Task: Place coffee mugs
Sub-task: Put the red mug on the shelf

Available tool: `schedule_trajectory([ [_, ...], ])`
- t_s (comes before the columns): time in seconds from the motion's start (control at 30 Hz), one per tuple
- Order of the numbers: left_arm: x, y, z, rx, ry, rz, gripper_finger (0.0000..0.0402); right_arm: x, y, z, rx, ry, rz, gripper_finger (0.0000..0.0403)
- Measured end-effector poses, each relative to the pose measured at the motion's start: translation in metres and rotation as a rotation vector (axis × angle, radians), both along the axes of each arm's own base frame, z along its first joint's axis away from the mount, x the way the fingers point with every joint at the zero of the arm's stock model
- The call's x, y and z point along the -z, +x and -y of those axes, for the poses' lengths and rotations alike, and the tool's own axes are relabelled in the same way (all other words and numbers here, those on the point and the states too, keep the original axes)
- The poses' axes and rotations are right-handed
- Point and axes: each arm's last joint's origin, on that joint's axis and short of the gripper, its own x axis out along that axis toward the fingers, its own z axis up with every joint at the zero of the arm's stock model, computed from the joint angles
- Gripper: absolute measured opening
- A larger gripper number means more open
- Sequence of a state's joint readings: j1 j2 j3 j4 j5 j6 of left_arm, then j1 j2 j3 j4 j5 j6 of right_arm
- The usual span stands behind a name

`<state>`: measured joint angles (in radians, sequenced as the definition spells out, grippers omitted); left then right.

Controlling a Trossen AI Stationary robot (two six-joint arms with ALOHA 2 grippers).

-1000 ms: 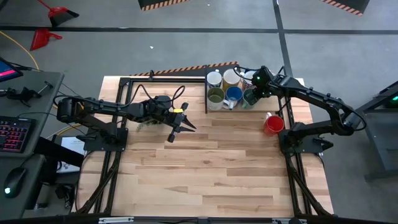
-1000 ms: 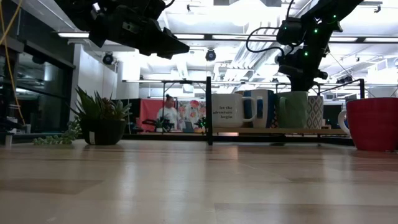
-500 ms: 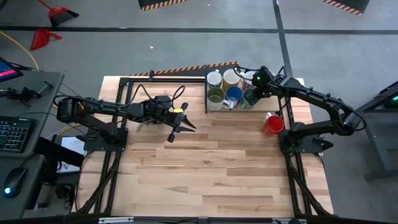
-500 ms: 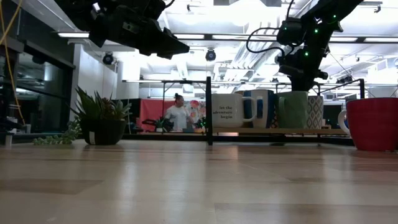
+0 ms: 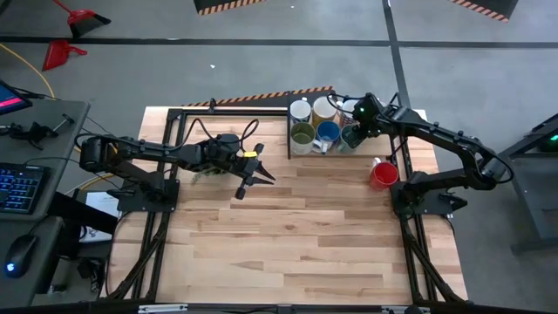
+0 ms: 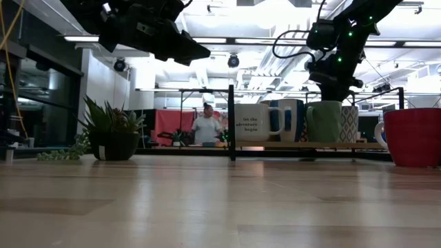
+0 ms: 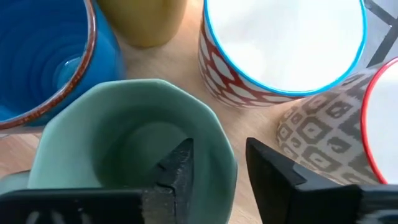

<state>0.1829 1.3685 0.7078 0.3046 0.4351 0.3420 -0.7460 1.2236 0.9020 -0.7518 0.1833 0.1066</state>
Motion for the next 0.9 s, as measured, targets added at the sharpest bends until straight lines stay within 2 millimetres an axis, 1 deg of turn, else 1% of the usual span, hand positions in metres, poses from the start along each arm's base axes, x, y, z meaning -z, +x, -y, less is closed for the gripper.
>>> schedule_trajectory([
  [0.1,0.0,0.0,0.0,0.0,0.0,0.0,0.0051,0.0,0.0,0.0,-0.002,-0.006,0.005,0.013],
  [0.27,0.0,0.0,0.0,0.0,0.0,0.0,0.0051,-0.004,0.001,0.001,-0.003,-0.014,0.013,0.0131],
  [0.37,0.0,0.0,0.0,0.0,0.0,0.0,0.0051,-0.016,0.002,0.002,-0.003,-0.027,0.027,0.0131],
  [0.5,0.0,0.0,0.0,0.0,0.0,0.0,0.0051,-0.036,0.001,-0.002,0.0,-0.005,0.013,0.0131],
  [0.6,0.0,0.0,0.0,0.0,0.0,0.0,0.0051,-0.053,0.0,-0.01,0.0,0.035,-0.01,0.0131],
  [0.73,0.0,0.0,0.0,0.0,0.0,0.0,0.0051,-0.07,-0.001,-0.029,0.018,0.117,-0.054,0.0131],
  [0.8,0.0,0.0,0.0,0.0,0.0,-0.001,0.0051,-0.074,-0.002,-0.039,0.015,0.161,-0.095,0.0131],
  [0.9,0.0,0.0,0.0,0.0,0.0,0.0,0.0051,-0.074,-0.006,-0.055,0.013,0.232,-0.182,0.0131],
])
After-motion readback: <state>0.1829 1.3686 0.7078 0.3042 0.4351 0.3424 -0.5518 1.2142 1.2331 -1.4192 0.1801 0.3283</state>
